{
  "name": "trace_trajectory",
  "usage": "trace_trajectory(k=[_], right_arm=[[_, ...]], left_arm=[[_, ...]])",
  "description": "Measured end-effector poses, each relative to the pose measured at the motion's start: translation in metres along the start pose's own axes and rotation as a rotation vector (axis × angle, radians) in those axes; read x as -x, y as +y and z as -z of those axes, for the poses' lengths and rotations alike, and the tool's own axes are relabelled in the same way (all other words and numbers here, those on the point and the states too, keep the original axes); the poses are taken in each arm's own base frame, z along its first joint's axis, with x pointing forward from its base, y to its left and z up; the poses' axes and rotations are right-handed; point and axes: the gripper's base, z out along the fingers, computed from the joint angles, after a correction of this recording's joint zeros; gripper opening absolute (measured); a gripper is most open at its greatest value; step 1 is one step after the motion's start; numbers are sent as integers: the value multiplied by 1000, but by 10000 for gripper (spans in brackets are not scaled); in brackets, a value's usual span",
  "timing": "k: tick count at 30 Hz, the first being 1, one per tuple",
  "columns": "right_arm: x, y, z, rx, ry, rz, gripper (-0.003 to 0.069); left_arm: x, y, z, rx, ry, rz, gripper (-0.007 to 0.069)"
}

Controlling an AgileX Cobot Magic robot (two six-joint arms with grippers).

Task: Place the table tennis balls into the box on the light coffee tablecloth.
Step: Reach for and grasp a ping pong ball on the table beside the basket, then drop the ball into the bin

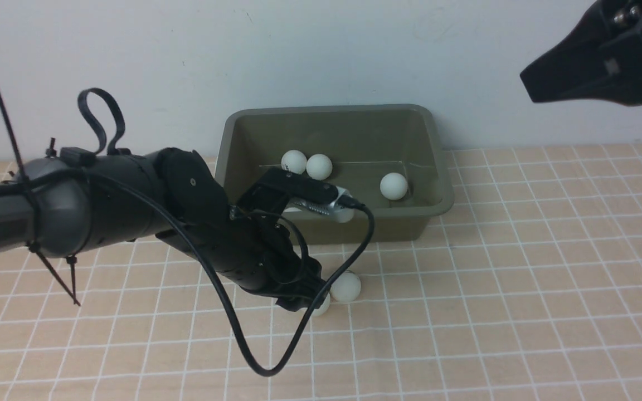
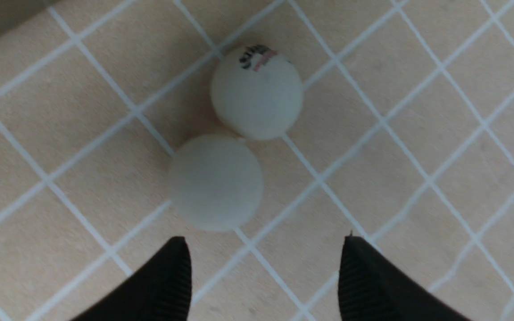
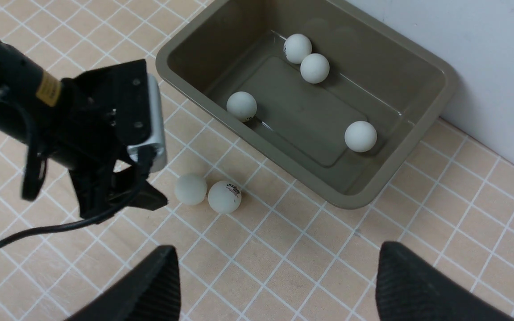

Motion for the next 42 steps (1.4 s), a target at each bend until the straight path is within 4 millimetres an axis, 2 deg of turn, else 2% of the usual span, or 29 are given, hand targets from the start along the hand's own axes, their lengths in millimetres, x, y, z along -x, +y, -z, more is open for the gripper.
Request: trace_trajectory(k=[4,10,15,18,23,24,26,31,33,36,38,41,42], right_arm=[[0,0,0,0,0,-1,533],[0,0,0,0,0,-2,531],[0,0,0,0,0,-4,522],[0,0,0,0,0,-5,516],[0,0,0,0,0,-5,514],[0,0,0,0,0,-5,514],[0,0,0,0,0,-5,513],[1,0,-1,-1,-3,-5,512],[1,-1,-3,1,2,-7,512],[1,-3,-11,4,21,-10,512],[1,-3,-12,5,25,-11,512],[1,-3,-13,6,27,-12,512],[1,-3,-13,6,27,-12,512]], left_arm=[[-2,7,-18,32,-1,-143,373],[-4,4,-35,33,-2,-327,373],[-5,3,-45,26,-6,-359,370],[-7,5,-52,35,0,-357,316],[-5,5,-51,38,-12,-354,311],[-4,4,-49,30,-11,-352,311],[6,-5,-32,-14,-26,-355,311],[48,-31,32,-85,-180,-415,311],[62,-34,45,-69,-242,-439,311],[85,-22,55,-2,-335,-428,311],[91,-9,54,26,-352,-396,311],[101,30,41,80,-354,-308,311],[103,32,41,83,-356,-304,311]])
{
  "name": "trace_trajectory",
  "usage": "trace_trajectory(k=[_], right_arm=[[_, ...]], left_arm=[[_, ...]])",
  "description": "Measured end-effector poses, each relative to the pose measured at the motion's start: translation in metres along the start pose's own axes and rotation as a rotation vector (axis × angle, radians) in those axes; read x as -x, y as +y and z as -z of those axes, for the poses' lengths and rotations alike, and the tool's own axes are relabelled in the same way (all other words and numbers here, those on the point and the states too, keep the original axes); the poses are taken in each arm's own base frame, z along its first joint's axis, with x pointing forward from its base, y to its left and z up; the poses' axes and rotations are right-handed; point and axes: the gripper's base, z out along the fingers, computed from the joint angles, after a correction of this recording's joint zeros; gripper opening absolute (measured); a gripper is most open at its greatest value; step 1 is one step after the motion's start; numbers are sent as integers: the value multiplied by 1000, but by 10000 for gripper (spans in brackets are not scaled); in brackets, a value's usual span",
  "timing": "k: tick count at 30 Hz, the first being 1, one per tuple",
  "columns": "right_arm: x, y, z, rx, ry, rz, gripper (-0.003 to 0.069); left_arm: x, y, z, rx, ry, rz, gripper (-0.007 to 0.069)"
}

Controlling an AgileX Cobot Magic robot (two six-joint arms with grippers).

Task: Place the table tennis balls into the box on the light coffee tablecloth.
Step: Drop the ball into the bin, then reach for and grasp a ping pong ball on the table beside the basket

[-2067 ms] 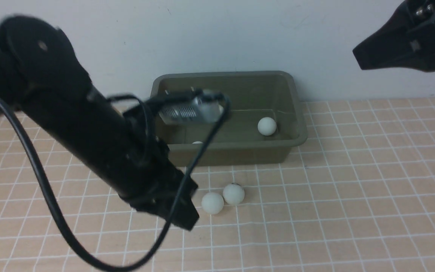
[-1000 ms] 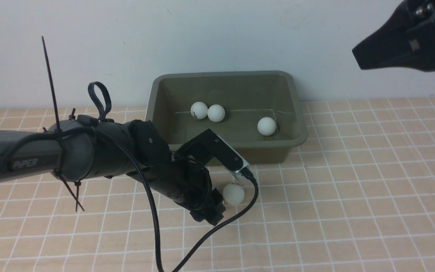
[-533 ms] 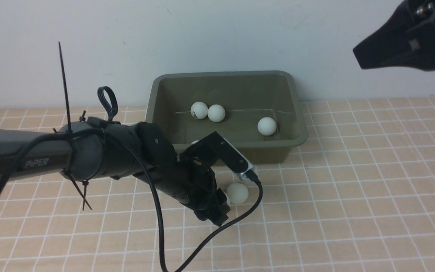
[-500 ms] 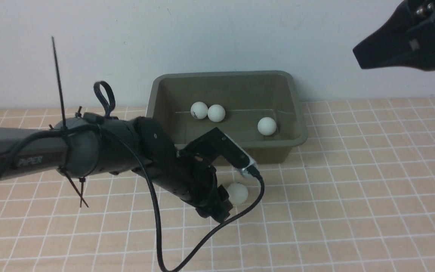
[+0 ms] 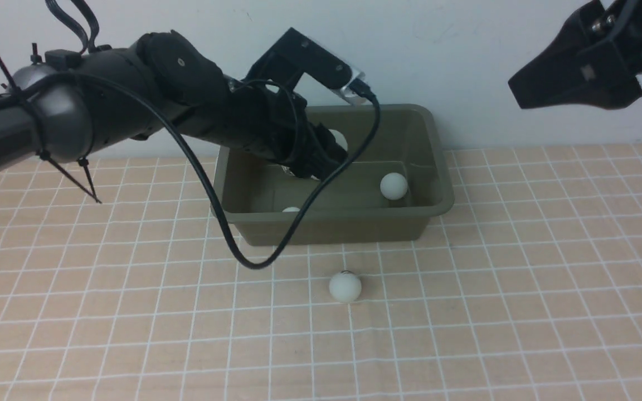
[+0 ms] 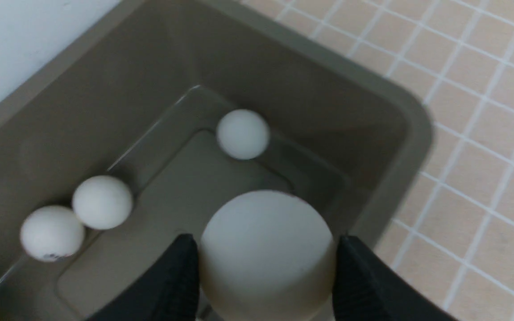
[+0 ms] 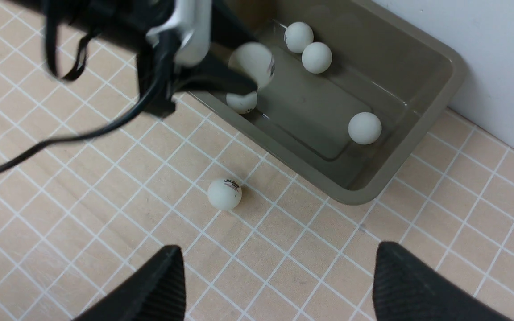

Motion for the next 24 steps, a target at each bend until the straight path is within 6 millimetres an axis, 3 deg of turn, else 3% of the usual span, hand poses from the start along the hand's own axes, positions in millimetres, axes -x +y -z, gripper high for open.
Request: trace_trajectory(k=[5,8,11,15,21,24], right_arm=[[0,0,0,0,1,0,512],[0,0,0,0,1,0,512],[0,0,0,0,1,0,512],[0,0,0,0,1,0,512],[0,0,0,0,1,1,512],[0,0,0,0,1,3,512]], left_arm=[[-23,49,-23,19,67,131,314],[-27,65,-19,16,95,212,342],[-16,71,-6,19,117,182,377],[11,66,22,-16,138,156,384],[55,33,82,-163,158,206,364],[65,19,96,-222,152,262,327]])
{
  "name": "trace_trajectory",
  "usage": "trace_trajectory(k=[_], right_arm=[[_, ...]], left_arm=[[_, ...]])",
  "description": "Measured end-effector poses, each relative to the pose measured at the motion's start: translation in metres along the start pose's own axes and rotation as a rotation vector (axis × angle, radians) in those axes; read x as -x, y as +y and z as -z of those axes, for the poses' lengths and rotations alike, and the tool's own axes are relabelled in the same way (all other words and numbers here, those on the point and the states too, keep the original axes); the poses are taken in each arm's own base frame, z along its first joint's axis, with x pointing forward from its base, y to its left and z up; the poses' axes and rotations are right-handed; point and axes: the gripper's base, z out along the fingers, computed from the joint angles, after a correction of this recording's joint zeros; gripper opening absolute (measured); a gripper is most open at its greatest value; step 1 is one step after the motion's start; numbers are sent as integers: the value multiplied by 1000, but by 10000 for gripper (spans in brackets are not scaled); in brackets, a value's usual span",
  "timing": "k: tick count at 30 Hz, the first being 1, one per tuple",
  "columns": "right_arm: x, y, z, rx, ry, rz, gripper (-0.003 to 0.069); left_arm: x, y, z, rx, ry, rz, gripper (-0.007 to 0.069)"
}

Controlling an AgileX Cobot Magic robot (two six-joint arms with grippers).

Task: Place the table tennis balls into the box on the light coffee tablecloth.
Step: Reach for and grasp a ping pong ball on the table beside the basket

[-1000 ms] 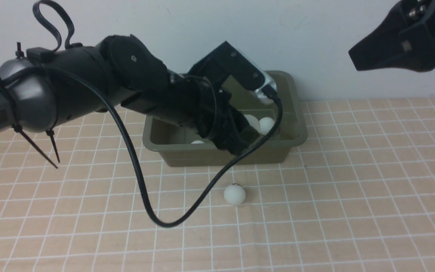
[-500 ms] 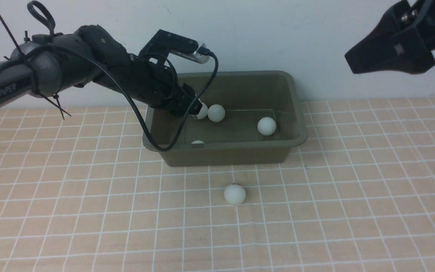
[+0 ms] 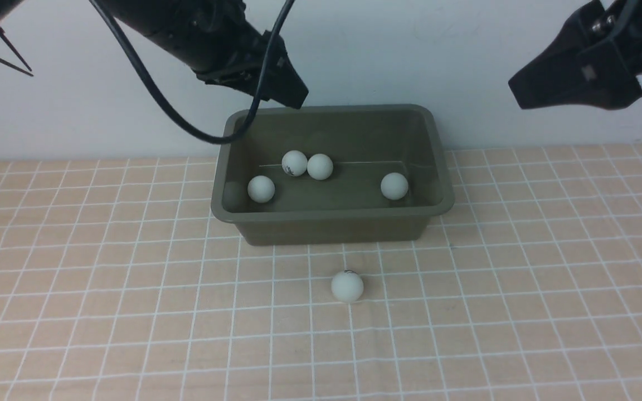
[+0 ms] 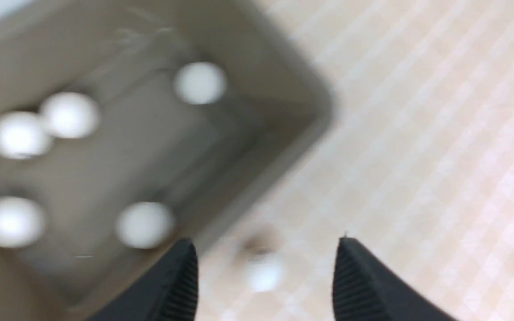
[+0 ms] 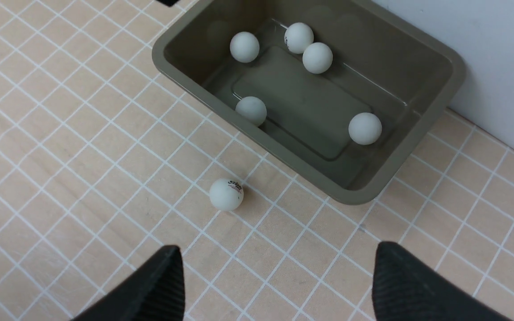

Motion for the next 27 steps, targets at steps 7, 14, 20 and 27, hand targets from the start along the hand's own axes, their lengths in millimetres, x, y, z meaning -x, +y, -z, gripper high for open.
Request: trace_trajectory(k=[7,14,20,27], right_arm=[[2,-1,0,-7,-21,5,512],[2,-1,0,-7,-17,9,512],[0,0,0,-5,-3,13,512],[0,0,0,-5,-3,13,512]], left_arm=[[0,-20,-5,-50,24,153,212],[-43,-57,-54,17,290,105,175],[-102,-83,-97,86,564,7,176],[-104,-93,-124,175,387,-174,232]])
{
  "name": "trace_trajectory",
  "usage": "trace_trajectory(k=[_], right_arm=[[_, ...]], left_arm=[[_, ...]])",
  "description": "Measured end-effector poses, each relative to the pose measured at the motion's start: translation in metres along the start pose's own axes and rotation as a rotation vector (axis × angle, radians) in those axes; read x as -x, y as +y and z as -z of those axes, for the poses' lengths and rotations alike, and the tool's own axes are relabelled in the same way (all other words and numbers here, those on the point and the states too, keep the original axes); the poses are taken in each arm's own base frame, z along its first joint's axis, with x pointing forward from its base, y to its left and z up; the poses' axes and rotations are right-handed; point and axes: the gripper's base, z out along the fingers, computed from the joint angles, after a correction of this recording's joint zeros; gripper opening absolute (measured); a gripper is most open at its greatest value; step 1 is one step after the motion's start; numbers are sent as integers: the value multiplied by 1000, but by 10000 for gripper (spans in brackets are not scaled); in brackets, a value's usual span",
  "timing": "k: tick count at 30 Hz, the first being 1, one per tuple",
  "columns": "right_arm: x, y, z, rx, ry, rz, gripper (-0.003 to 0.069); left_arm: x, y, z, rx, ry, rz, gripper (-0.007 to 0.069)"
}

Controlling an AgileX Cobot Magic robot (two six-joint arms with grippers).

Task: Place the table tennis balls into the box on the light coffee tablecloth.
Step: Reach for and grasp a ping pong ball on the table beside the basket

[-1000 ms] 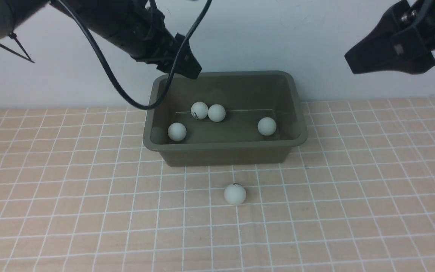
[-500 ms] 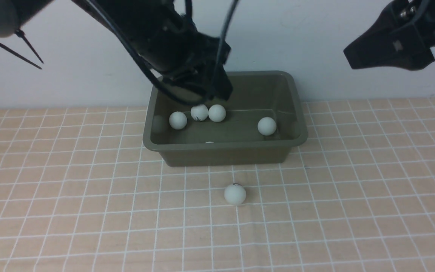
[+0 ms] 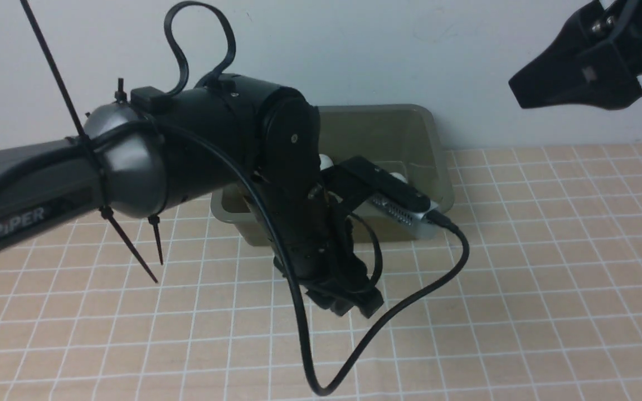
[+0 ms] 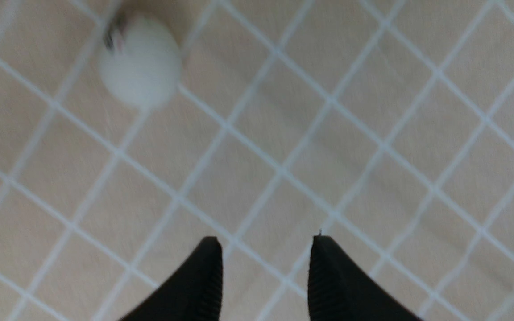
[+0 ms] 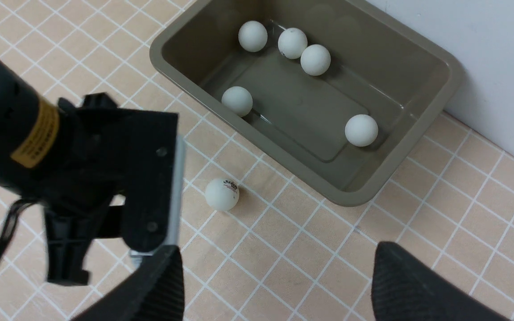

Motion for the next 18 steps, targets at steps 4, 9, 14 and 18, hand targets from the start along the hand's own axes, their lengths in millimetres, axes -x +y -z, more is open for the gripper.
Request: trace_trajectory(k=[4,9,14,18], right_arm=[[0,0,-1,1,2,-3,512],[0,0,-1,1,3,-12,512],[0,-1,-5,7,11,-16,512],[0,-1,-5,10,12,-17,512]], left_arm=[[8,4,-3,39,-76,-16,290],[13,14,-30,109,-88,-67,409],[11,21,-65,126,-46,-87,435],[11,25,-88,139,-43,-101,435]])
